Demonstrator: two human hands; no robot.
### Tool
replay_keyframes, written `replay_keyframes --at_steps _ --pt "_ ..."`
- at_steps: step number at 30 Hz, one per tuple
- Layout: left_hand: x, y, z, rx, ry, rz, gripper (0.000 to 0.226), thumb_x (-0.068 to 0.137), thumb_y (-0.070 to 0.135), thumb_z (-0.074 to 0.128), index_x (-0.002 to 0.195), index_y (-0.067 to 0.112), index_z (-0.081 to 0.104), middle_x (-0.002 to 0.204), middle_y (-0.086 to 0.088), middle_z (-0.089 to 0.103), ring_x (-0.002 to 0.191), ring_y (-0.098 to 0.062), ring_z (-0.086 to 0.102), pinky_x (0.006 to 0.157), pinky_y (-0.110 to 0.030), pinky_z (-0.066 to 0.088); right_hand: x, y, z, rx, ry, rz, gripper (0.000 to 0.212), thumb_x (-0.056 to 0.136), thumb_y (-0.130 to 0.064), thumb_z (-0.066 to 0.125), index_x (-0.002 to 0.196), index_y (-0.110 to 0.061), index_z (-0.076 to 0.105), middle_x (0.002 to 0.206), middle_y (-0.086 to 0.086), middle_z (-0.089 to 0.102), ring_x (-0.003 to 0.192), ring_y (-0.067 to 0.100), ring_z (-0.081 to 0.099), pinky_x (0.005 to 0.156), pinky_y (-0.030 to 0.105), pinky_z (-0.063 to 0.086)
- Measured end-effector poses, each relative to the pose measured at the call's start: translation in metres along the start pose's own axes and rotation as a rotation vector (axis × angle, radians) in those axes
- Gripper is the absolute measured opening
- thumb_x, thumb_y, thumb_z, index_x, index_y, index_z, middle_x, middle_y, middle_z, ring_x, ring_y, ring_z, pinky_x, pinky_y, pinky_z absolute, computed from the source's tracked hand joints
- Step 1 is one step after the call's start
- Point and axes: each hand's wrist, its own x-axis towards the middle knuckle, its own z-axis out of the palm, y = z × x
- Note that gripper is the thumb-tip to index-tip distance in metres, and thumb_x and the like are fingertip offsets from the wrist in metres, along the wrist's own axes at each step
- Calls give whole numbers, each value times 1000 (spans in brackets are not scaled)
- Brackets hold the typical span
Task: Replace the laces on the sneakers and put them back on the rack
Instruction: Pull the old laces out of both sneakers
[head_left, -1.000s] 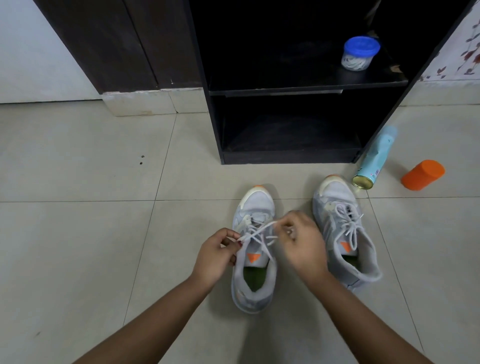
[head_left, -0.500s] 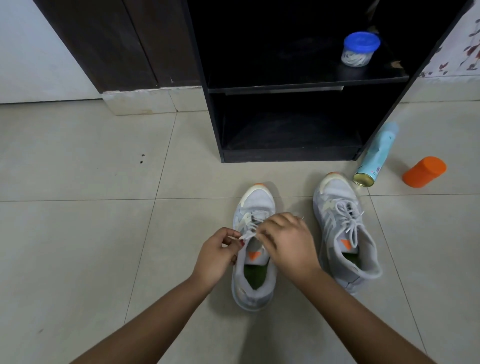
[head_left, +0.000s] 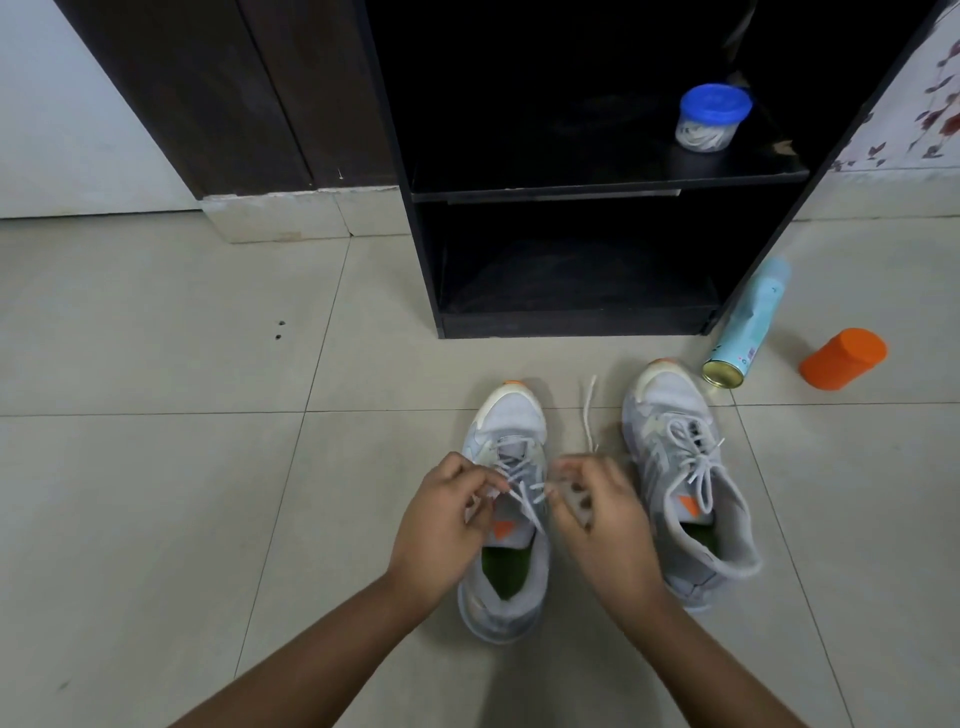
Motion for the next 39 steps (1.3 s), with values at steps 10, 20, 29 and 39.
replay_keyframes --at_steps 10,20,29,39 --pt "23 7 13 570 -61 338 11 70 36 66 72 25 66 76 5 57 69 -18 58 55 -27 45 -5 8 13 298 -89 256 16 79 -16 76 82 -20 61 70 -12 67 67 0 64 65 18 50" --pt "6 -15 10 -132 130 -317 8 86 19 66 91 22 60 98 5 57 88 -11 58 76 -21 44 0 22 19 574 -155 439 25 75 -8 72 68 -29 62 62 -3 62 68 20 60 75 56 54" --pt "15 5 12 612 6 369 23 83 39 49 80 30 69 80 11 66 77 -15 63 100 -38 32 0 22 20 631 -146 434 28 77 -3 73 69 -27 63 62 -1 62 68 20 59 78 55 54" --pt "12 -28 -7 -345 306 -543 14 87 8 63 84 21 68 88 -1 68 83 -16 62 76 -28 46 0 19 19 601 -166 456 21 82 0 67 75 -17 59 61 -6 59 68 18 58 78 54 53"
